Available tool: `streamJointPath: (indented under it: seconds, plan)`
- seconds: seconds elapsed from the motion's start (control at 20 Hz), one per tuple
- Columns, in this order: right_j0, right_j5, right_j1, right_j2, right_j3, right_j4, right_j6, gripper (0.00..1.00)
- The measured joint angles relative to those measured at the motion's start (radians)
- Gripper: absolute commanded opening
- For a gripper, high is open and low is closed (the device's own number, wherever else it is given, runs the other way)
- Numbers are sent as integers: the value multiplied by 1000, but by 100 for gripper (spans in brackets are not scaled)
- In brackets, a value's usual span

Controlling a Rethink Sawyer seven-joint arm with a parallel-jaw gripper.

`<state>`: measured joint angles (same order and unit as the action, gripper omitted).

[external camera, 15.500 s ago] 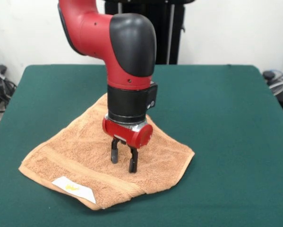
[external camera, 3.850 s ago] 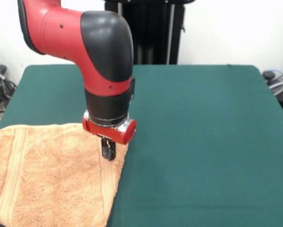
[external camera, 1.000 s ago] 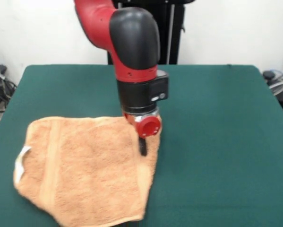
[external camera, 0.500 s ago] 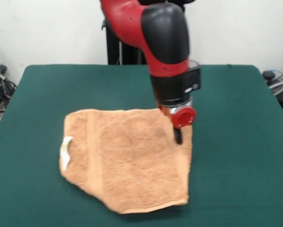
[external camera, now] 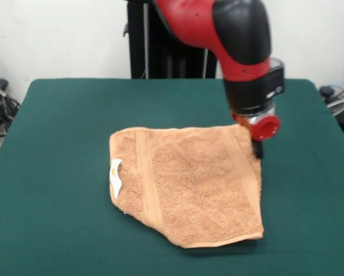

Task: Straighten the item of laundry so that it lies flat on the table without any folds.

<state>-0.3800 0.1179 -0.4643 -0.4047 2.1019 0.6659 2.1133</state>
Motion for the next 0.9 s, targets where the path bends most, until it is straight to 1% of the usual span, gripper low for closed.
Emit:
streamJointPath:
  seconds: [0.15, 0.3, 0.45, 0.5, 0.55, 0.7, 0.75, 0.85, 0.9]
  plan:
    - [39, -7, -18, -23, 17, 28, 43, 0]
    - [74, -15, -31, -24, 19, 53, 66, 0]
    - [178, -64, -53, 23, 3, 113, 87, 0]
    - [214, -87, -56, 49, -7, 123, 87, 0]
    - [319, -170, -57, 136, -47, 130, 87, 0]
    - [406, -272, -55, 215, -90, 121, 87, 0]
    - [468, -381, -52, 284, -136, 96, 87, 0]
    - [494, -445, -50, 320, -164, 77, 87, 0]
    - [515, -509, -46, 361, -200, 52, 87, 0]
